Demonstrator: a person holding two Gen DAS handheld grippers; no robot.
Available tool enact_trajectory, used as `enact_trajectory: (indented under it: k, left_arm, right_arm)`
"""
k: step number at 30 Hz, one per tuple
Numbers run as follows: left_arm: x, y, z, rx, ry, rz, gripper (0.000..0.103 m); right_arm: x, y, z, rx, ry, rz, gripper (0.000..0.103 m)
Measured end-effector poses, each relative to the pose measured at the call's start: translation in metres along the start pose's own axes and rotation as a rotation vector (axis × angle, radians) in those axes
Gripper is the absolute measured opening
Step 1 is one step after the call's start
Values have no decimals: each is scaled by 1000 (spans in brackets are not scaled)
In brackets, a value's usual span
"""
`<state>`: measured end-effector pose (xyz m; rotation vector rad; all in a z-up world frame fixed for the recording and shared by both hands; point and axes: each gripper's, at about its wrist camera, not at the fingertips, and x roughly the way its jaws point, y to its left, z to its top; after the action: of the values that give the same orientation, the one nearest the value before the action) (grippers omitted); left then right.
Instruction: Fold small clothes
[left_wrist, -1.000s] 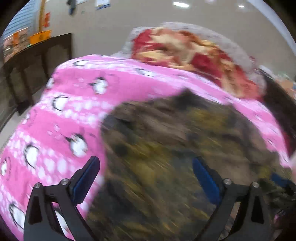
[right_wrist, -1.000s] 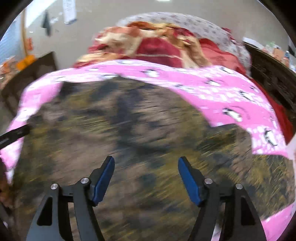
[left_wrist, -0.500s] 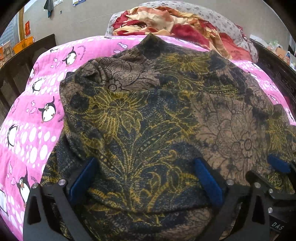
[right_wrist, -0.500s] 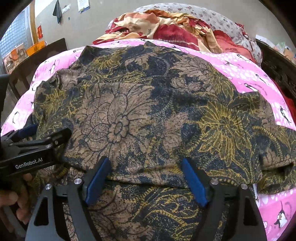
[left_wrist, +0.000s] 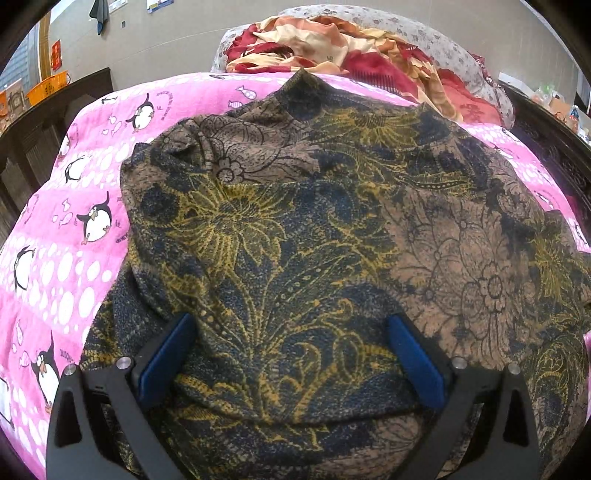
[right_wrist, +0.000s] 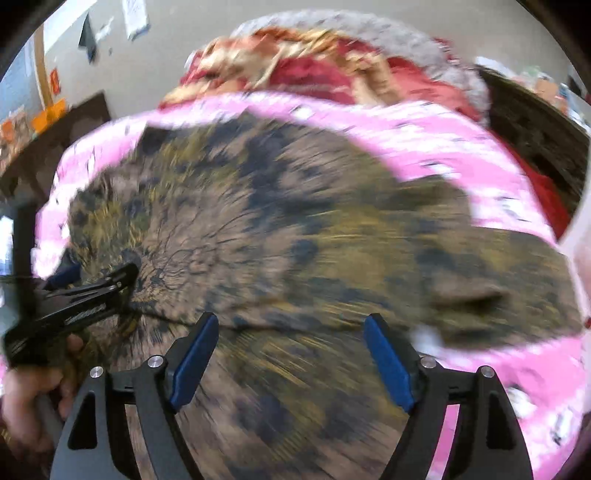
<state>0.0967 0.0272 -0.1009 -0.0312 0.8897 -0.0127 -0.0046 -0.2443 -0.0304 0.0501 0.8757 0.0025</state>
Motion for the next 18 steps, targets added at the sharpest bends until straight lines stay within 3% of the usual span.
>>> enact_trajectory:
  k: [3,8,12,15,17,18]
  left_arm:
    - [-1,1,0,0,1,-6,103]
    - [-15,-4,-1,54,25,-9,103]
    - [-51,-8,-18,104,-52,-92,103]
    - [-48,-7,-38,146,-63,-111,103]
    - [-34,2,-38,90,13,-132,103]
    - [-34,9,-36,45,-2,-144,103]
  right_arm:
    - [-38,-55,-18,62,-30,-59,86]
    - [-73,-153,-65,242,8,-148,86]
    - [-90,-220,-86,394,2,-166,86]
    - [-90,-251,-81,485,-27,-101,86]
    - [-77,-269,-73,583,-42,5,86]
    - [-69,-279,-69,645,-47,60,86]
